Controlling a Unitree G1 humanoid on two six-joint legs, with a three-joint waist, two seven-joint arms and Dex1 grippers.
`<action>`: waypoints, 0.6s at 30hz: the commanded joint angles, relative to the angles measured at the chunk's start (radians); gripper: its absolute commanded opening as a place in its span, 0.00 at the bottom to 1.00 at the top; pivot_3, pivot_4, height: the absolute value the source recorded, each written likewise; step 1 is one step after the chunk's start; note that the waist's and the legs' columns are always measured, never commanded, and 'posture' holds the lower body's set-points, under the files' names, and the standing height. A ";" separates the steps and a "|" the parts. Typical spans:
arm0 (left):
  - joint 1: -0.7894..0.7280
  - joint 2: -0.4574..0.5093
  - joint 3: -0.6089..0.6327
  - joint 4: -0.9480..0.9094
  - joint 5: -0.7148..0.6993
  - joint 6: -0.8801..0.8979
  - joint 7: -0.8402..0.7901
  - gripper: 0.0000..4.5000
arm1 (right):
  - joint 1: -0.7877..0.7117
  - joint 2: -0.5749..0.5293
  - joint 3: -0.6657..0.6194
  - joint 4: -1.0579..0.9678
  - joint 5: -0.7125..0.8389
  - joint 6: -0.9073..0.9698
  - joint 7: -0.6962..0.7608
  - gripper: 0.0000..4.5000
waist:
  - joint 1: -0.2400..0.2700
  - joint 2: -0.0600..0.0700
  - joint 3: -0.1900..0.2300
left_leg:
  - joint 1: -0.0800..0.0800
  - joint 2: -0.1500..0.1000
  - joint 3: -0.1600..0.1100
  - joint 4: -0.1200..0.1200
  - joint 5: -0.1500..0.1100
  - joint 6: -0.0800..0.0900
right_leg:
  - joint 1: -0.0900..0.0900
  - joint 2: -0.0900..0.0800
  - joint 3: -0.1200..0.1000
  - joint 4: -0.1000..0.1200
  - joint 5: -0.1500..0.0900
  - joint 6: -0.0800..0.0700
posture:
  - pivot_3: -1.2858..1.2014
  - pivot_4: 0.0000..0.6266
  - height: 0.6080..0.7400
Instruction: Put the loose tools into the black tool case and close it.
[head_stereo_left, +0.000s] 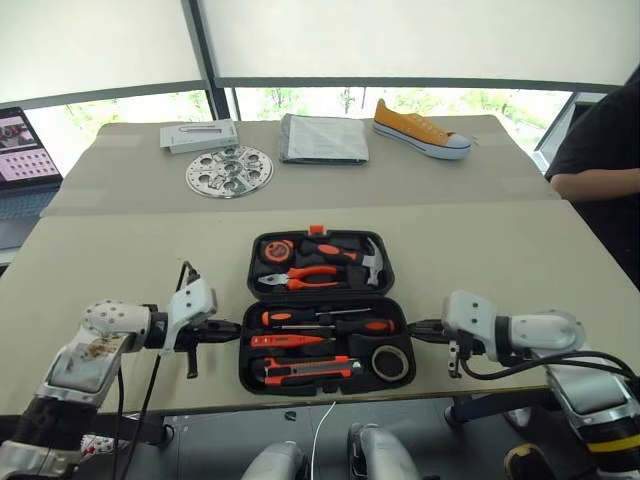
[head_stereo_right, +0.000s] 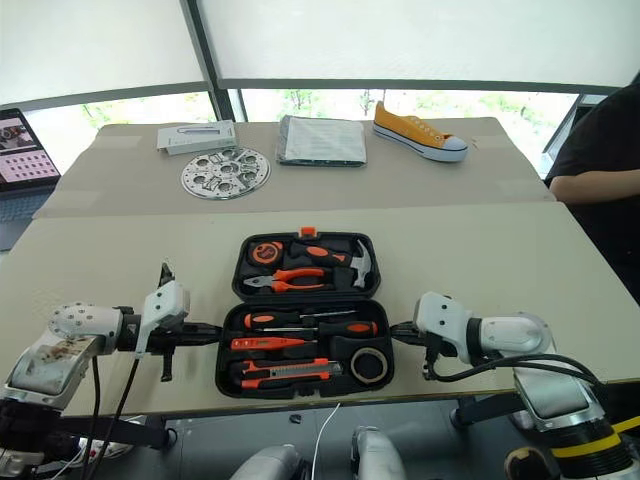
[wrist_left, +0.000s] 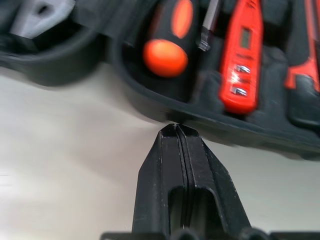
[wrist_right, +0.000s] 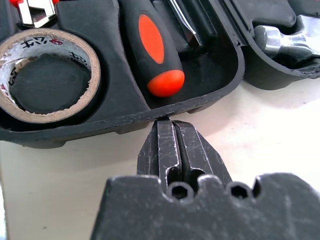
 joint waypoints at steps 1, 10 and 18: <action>-0.002 0.016 0.000 -0.005 0.009 -0.039 0.000 0.01 | 0.017 -0.011 -0.008 -0.065 0.013 -0.029 0.001 0.00 | 0.000 0.000 0.000 | 0.000 0.000 0.000 0.000 0.000 0.000 | 0.000 0.000 0.000 0.000 0.000 0.000 | 0.52 0.24 1.00; -0.130 0.055 0.082 0.226 -0.017 0.149 0.102 0.40 | -0.044 -0.083 -0.160 -0.009 0.130 0.259 -0.038 0.47 | -0.001 0.001 0.000 | 0.006 0.000 0.000 -0.002 0.000 0.000 | 0.006 0.000 0.001 0.000 0.000 0.000 | 0.52 0.24 1.00; -0.520 -0.164 0.146 0.341 -0.154 0.724 0.370 0.99 | -0.406 0.095 -0.089 0.125 0.206 0.723 -0.245 1.00 | 0.008 -0.001 -0.001 | 0.010 0.001 -0.001 0.001 0.000 0.000 | 0.012 0.000 0.000 0.001 0.001 0.001 | 0.52 0.24 1.00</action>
